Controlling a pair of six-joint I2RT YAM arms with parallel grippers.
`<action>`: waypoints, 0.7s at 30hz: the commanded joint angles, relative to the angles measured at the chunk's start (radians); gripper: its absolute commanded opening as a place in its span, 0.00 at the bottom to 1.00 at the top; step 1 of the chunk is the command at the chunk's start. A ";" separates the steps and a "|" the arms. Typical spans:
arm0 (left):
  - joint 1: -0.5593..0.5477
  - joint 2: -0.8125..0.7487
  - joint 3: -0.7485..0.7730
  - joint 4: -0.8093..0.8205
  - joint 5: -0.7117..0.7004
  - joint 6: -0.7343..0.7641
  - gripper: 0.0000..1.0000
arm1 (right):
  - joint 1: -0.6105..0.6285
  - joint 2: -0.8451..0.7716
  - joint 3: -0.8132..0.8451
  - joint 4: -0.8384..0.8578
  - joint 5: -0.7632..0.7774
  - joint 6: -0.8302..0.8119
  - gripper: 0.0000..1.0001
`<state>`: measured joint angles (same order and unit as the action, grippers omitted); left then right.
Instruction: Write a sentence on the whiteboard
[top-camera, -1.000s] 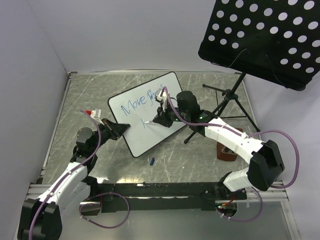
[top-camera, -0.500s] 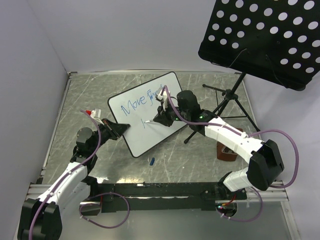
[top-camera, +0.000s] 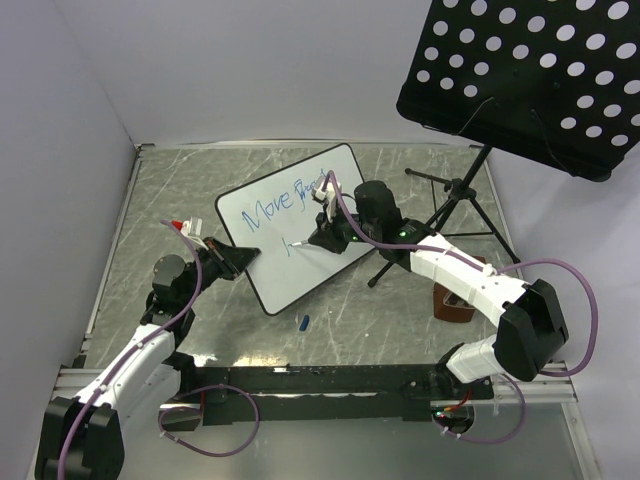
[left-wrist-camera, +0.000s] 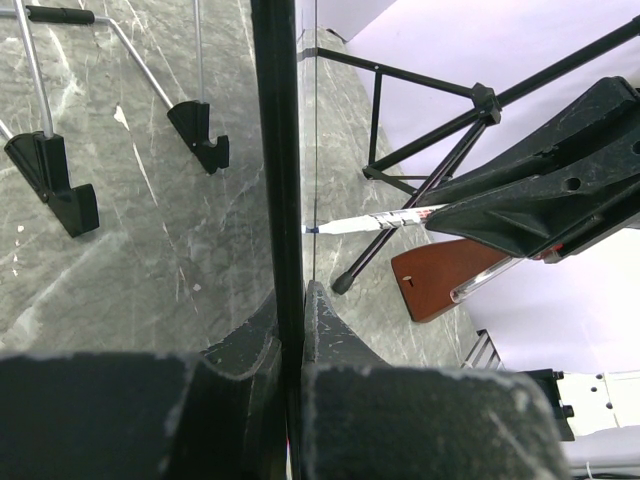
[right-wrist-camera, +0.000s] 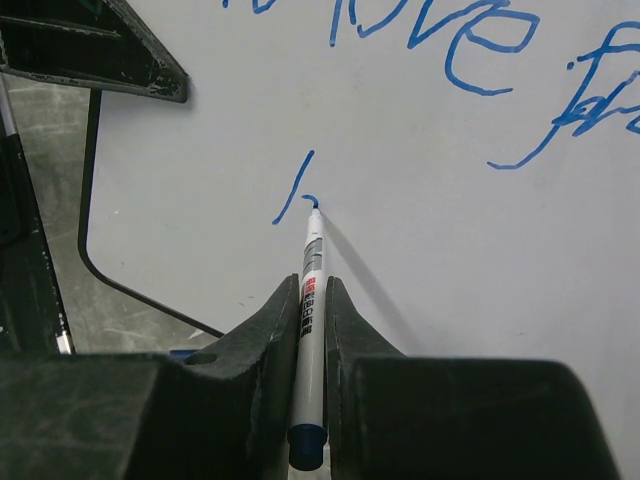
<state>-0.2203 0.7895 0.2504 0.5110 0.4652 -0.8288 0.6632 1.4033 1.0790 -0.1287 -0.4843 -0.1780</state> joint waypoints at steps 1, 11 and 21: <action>-0.011 -0.009 0.013 0.095 0.046 0.037 0.01 | -0.005 -0.013 0.010 -0.028 -0.007 -0.015 0.00; -0.011 -0.003 0.012 0.100 0.047 0.037 0.01 | 0.015 -0.020 0.015 -0.035 -0.039 -0.003 0.00; -0.011 -0.004 0.010 0.104 0.046 0.034 0.01 | 0.032 -0.020 0.024 -0.035 -0.045 0.006 0.00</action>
<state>-0.2203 0.7902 0.2504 0.5133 0.4652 -0.8288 0.6811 1.4029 1.0790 -0.1589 -0.5175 -0.1768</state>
